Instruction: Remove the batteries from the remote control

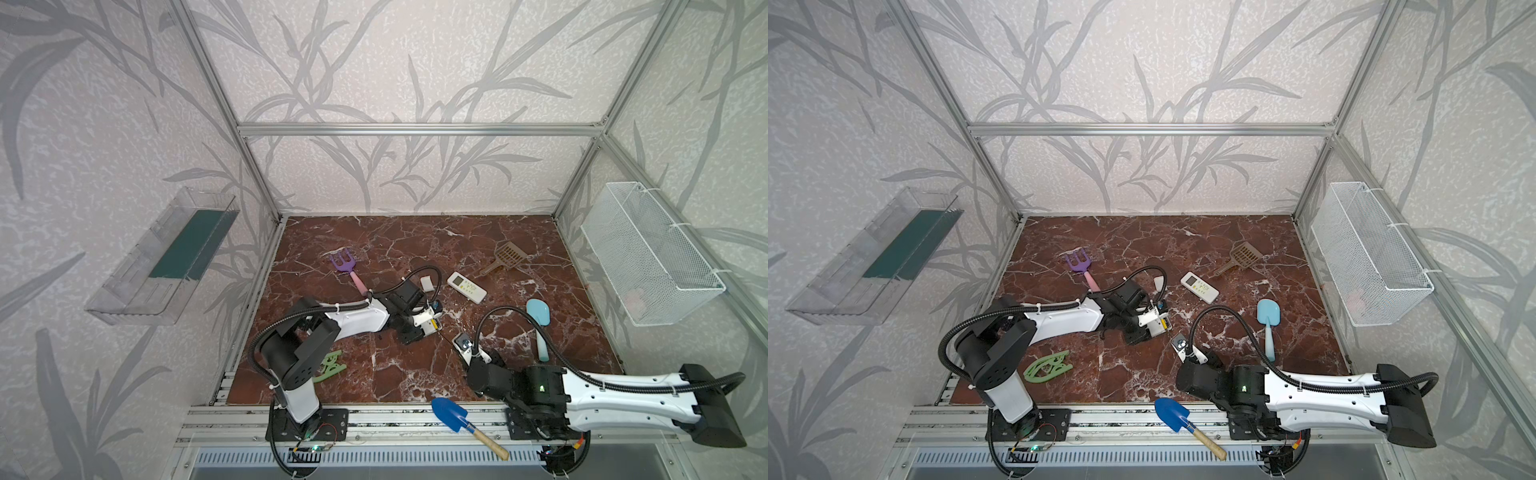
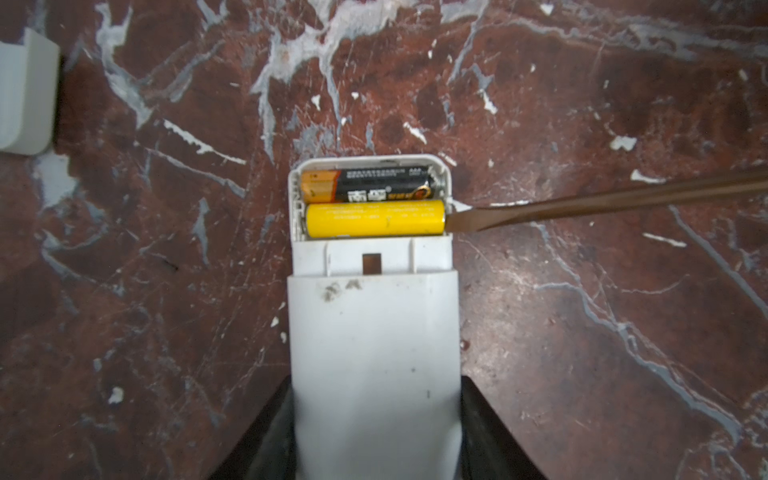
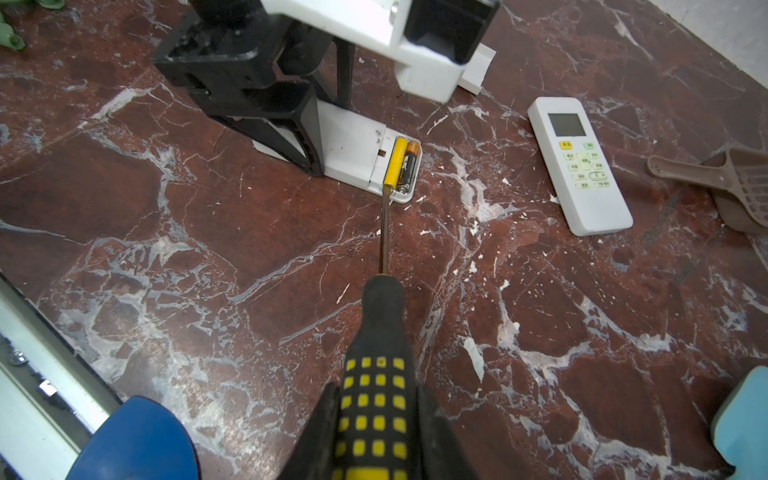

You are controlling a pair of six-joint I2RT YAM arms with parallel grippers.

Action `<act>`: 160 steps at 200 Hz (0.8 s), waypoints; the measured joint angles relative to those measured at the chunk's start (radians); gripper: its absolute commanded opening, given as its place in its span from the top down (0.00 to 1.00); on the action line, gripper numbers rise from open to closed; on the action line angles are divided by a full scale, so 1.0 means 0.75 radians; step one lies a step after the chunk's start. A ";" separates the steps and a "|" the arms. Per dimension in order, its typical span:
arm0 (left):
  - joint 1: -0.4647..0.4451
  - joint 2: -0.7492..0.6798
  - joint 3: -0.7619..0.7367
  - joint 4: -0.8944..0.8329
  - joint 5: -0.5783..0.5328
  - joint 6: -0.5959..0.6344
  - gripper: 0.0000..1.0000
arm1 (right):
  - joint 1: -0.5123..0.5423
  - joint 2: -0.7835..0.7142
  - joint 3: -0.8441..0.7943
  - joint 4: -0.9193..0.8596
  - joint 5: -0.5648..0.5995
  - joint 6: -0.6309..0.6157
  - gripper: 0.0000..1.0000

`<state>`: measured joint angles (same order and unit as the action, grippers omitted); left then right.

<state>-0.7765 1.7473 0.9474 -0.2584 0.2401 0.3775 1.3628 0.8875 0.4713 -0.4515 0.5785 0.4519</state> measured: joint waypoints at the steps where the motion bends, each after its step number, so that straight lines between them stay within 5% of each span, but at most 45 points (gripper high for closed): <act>1: 0.000 0.000 0.000 0.000 0.001 0.000 0.65 | 0.000 0.000 -0.001 0.000 0.000 0.001 1.00; 160: 0.009 -0.002 -0.008 0.015 0.013 -0.015 0.67 | 0.105 0.099 -0.180 0.161 0.121 0.132 1.00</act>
<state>-0.7700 1.7462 0.9417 -0.2474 0.2497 0.3664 1.4414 0.9619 0.3363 -0.3305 0.6689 0.5510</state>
